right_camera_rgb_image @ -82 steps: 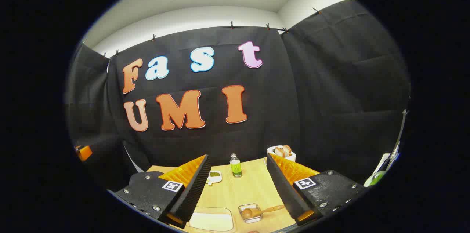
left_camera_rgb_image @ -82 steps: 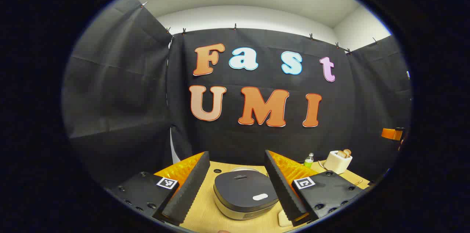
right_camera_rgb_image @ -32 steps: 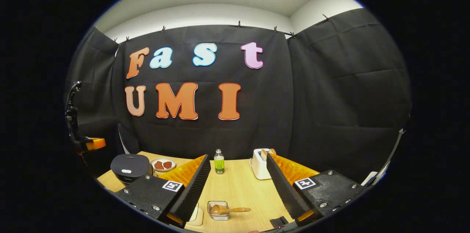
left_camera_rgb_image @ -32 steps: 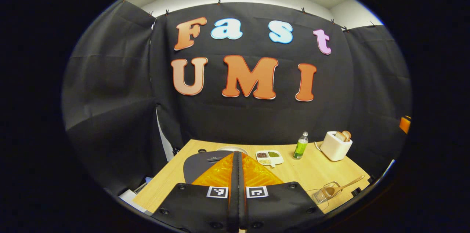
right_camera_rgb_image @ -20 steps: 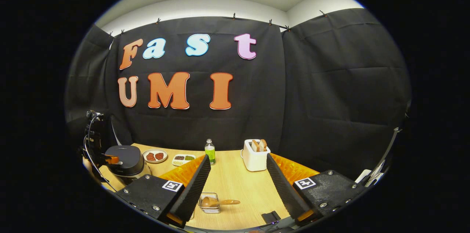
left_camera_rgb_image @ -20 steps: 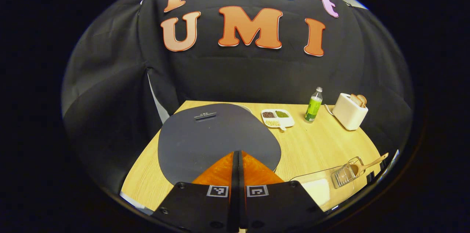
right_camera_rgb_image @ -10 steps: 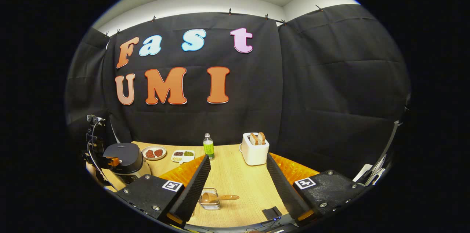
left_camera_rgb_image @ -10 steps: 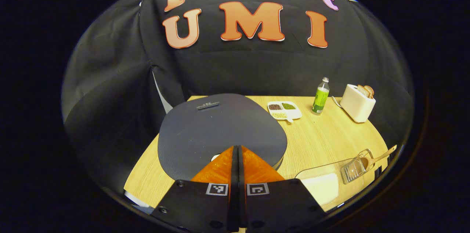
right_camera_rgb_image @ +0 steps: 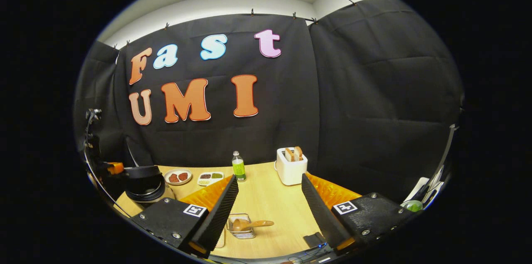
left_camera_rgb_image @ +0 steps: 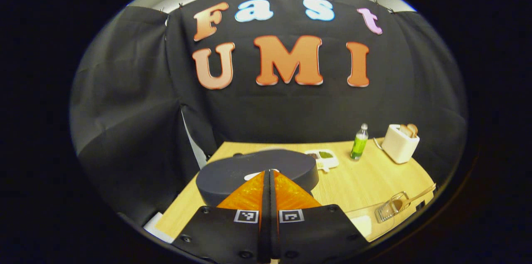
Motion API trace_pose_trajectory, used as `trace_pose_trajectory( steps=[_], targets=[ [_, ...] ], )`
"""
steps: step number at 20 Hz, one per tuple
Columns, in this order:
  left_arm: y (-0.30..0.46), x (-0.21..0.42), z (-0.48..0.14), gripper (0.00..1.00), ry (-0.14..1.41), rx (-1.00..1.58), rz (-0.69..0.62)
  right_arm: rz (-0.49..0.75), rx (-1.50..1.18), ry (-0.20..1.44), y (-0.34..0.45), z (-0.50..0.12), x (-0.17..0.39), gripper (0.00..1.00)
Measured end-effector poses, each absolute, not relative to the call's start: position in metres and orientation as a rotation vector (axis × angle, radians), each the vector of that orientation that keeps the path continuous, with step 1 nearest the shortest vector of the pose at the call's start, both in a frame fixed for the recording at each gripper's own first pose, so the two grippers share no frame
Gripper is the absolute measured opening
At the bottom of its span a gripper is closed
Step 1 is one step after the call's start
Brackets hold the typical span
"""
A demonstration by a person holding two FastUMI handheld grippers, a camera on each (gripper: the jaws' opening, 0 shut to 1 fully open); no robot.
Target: Close the left gripper, press the button to open the rice cooker; take a wooden spoon from the chopstick holder with the right hand, scoop a spoonful of rice and pour it into the rice cooker, then put the wooden spoon back into the chopstick holder.
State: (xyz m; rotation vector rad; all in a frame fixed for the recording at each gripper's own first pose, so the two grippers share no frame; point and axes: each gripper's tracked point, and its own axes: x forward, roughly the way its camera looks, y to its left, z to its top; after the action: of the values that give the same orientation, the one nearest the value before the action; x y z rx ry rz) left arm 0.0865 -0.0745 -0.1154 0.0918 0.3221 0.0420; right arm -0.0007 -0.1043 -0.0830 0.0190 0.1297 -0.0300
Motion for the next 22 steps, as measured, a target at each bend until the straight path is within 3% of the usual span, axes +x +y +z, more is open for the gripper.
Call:
trace_pose_trajectory(
  steps=[3,4,5,11,14,18,21,22],
  targets=[
    [-0.079,0.072,-0.077,0.04,0.263,0.019,0.019,-0.018,0.045,0.135,-0.102,-0.095,0.007,0.95],
    [-0.077,0.068,-0.065,0.00,0.241,0.012,0.024,-0.015,0.042,0.129,-0.101,-0.098,0.009,0.95],
    [-0.075,0.063,-0.056,0.04,0.223,0.009,0.031,-0.006,0.041,0.117,-0.100,-0.101,0.011,0.95],
    [-0.064,0.039,-0.020,0.02,0.126,-0.051,0.046,0.007,0.068,0.113,-0.101,-0.145,0.034,0.95],
    [-0.044,0.030,-0.018,0.08,0.114,-0.036,0.095,0.012,0.124,0.173,-0.098,-0.183,0.043,0.95],
    [-0.030,0.020,-0.010,0.43,0.068,-0.023,0.128,-0.015,0.188,0.279,-0.102,-0.245,0.054,0.95],
    [-0.021,0.009,-0.017,0.43,0.085,-0.029,0.159,-0.015,0.238,0.347,-0.098,-0.279,0.056,0.95],
    [-0.018,0.007,-0.018,0.56,0.084,-0.030,0.166,-0.011,0.265,0.365,-0.096,-0.288,0.056,0.95]
  ],
)
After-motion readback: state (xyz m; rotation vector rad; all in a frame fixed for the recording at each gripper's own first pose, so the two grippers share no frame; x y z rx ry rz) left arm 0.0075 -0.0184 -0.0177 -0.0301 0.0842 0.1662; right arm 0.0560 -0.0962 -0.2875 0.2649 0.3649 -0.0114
